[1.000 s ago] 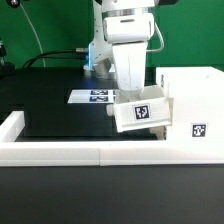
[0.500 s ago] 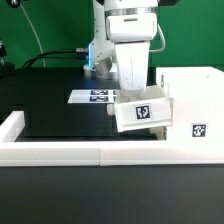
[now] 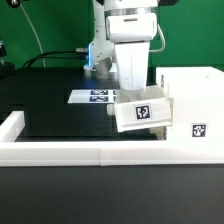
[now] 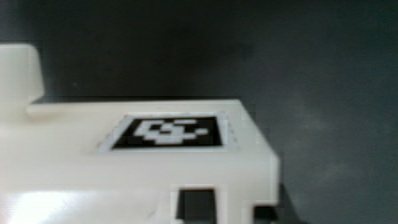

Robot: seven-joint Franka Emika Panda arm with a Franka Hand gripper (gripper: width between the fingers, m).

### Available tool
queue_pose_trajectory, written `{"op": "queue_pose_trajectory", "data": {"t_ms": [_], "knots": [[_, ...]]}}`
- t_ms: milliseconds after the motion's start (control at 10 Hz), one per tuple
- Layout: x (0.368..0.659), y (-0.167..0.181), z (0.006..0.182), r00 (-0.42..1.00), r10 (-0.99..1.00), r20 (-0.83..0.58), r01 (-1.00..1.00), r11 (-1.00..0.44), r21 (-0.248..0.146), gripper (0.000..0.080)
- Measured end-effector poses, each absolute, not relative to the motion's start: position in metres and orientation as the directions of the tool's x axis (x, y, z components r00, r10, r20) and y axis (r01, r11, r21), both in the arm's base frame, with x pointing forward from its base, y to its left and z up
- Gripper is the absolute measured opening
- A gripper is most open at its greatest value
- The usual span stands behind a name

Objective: Assemble drawer

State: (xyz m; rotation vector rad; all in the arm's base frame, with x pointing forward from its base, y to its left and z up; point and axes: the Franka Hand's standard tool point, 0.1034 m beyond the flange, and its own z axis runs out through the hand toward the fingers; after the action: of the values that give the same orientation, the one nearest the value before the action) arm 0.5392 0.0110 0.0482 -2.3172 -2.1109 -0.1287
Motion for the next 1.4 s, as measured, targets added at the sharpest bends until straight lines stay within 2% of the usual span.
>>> {"op": "queue_pose_trajectory", "data": {"t_ms": [1000, 1100, 1300, 1400], "knots": [[0.5398, 0.0083, 0.0484, 0.059, 0.997, 0.045, 0.997, -0.061, 0.056, 0.0044], [0.5391, 0.0064, 0.048, 0.065, 0.997, 0.044, 0.997, -0.067, 0.05, 0.0044], [0.5376, 0.0041, 0.048, 0.066, 0.997, 0.033, 0.998, -0.066, 0.007, 0.0044], [0.5377, 0.0043, 0.0479, 0.065, 0.997, 0.034, 0.998, -0.066, 0.008, 0.0044]]}}
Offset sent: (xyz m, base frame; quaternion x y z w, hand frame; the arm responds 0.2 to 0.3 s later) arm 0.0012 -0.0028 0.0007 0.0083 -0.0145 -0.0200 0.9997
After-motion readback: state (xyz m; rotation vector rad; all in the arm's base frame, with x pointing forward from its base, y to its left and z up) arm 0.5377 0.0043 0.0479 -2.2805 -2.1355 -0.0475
